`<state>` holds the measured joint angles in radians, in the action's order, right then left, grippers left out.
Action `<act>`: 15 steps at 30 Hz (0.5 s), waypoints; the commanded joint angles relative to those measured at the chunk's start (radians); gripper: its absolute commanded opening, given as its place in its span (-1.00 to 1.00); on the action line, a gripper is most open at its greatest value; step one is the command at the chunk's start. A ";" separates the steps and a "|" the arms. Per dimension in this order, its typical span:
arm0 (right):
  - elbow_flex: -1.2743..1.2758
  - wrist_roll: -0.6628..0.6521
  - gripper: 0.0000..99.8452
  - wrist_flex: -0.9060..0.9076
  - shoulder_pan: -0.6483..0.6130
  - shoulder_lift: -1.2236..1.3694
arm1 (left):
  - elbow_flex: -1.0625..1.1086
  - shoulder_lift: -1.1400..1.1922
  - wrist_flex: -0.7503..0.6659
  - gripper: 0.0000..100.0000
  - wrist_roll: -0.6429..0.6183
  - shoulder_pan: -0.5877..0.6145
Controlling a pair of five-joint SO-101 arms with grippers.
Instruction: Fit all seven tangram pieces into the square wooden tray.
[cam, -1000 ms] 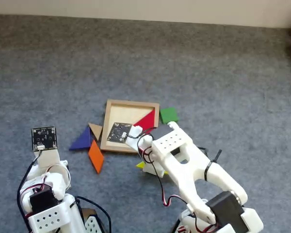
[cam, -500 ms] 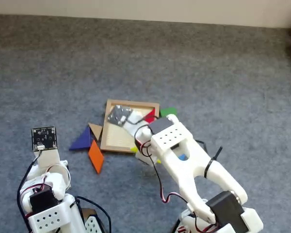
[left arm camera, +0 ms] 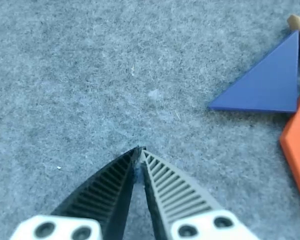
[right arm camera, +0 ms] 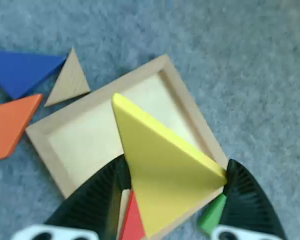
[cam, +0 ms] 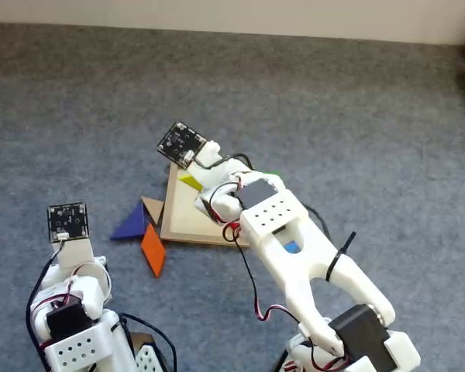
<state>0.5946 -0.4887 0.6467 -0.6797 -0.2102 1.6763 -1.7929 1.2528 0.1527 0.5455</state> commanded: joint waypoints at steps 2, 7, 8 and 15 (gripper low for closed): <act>0.076 0.011 -0.60 -0.128 -0.077 -0.041 | 0.019 -0.039 0.003 -0.99 -0.009 0.018; 0.154 0.009 -0.60 -0.171 -0.119 -0.041 | 0.019 -0.039 0.003 -0.99 -0.009 0.018; 0.160 0.008 -0.60 -0.171 -0.119 -0.039 | 0.019 -0.039 0.003 -0.99 -0.009 0.018; 0.197 0.003 -0.60 -0.171 -0.113 -0.038 | 0.019 -0.039 0.003 -0.99 -0.009 0.018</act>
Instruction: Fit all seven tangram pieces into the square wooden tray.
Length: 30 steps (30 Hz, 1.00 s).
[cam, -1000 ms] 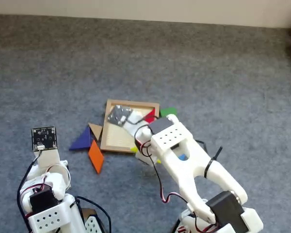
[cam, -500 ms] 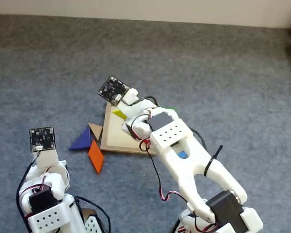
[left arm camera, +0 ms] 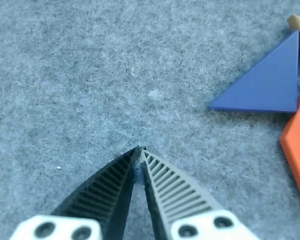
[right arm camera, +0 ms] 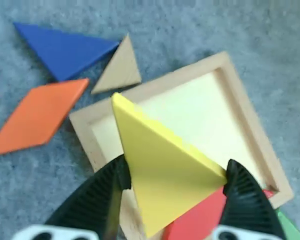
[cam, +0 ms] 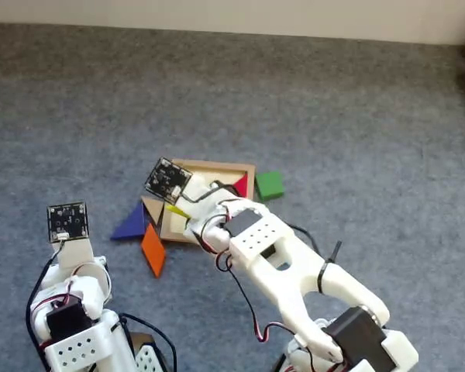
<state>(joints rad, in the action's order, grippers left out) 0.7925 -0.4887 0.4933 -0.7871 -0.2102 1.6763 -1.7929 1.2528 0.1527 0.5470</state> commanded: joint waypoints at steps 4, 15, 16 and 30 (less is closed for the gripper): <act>0.012 0.003 -0.60 -0.050 0.007 -0.038 | 0.019 -0.039 0.003 -0.99 -0.009 0.016; 0.054 0.003 -0.60 -0.047 0.012 -0.039 | 0.019 -0.039 0.003 -0.99 -0.009 0.016; 0.054 0.003 -0.60 -0.047 0.012 -0.039 | 0.019 -0.039 0.003 -0.99 -0.009 0.016; 0.047 0.002 -0.33 0.125 0.012 -0.048 | 0.019 -0.038 0.003 -0.99 -0.009 0.018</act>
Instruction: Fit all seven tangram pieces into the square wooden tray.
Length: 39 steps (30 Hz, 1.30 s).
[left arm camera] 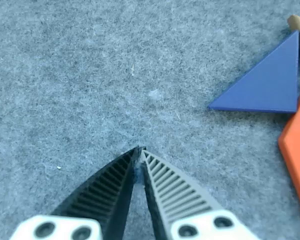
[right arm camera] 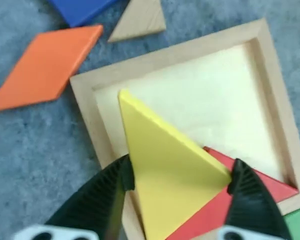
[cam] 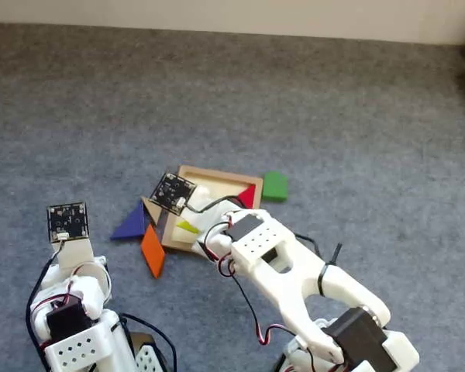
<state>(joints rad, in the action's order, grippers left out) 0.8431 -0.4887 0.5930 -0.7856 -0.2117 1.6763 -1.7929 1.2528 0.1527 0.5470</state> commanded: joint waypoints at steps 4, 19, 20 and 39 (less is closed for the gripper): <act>0.001 0.002 -0.27 0.025 0.010 -0.048 | 0.019 -0.038 0.003 -0.99 -0.009 0.018; -0.031 0.009 -0.27 0.151 0.028 -0.157 | 0.019 -0.038 0.003 -0.99 -0.009 0.018; -0.036 0.009 -0.29 0.168 0.038 -0.194 | 0.019 -0.038 0.003 -0.99 -0.009 0.018; -0.045 0.143 -0.85 -0.024 0.068 -0.030 | 0.019 -0.038 0.003 -0.99 -0.009 0.093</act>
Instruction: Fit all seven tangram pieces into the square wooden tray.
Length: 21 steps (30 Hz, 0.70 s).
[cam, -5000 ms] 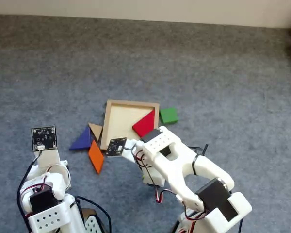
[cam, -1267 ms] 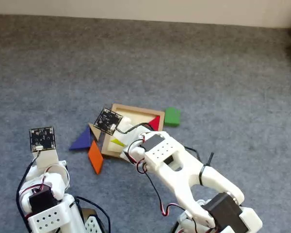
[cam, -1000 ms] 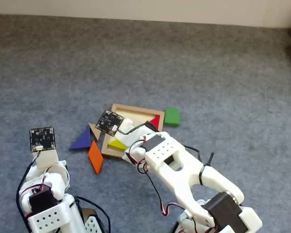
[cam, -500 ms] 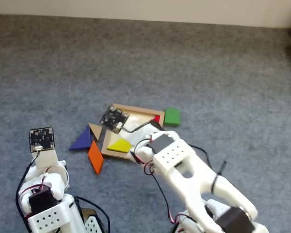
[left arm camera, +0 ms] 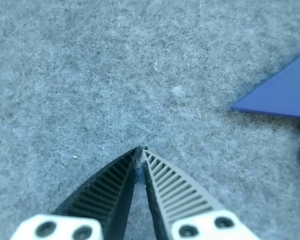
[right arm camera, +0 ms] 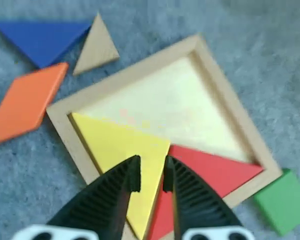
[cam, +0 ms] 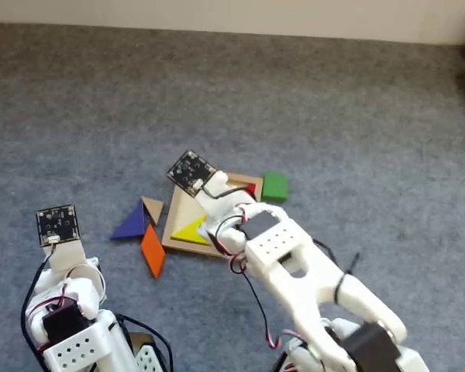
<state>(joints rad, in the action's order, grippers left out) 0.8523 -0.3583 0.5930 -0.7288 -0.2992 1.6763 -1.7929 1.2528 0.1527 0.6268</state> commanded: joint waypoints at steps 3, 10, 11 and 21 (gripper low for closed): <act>-0.077 0.012 -0.85 -0.018 0.013 0.139 | 0.019 -0.038 0.003 -0.99 -0.009 0.012; -0.179 -0.104 -0.85 0.211 0.041 0.168 | 0.019 -0.038 0.003 -0.99 -0.009 0.008; -0.197 -0.120 -0.85 0.249 0.042 0.173 | 0.019 -0.038 0.003 -0.99 -0.009 0.008; -0.263 -0.129 -0.85 0.372 0.090 0.134 | 0.019 -0.038 0.003 -0.99 -0.009 0.008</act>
<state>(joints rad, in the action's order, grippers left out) 0.6651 -0.4810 0.9521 -0.6582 -0.1166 1.6763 -1.7929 1.2528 0.1527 0.6268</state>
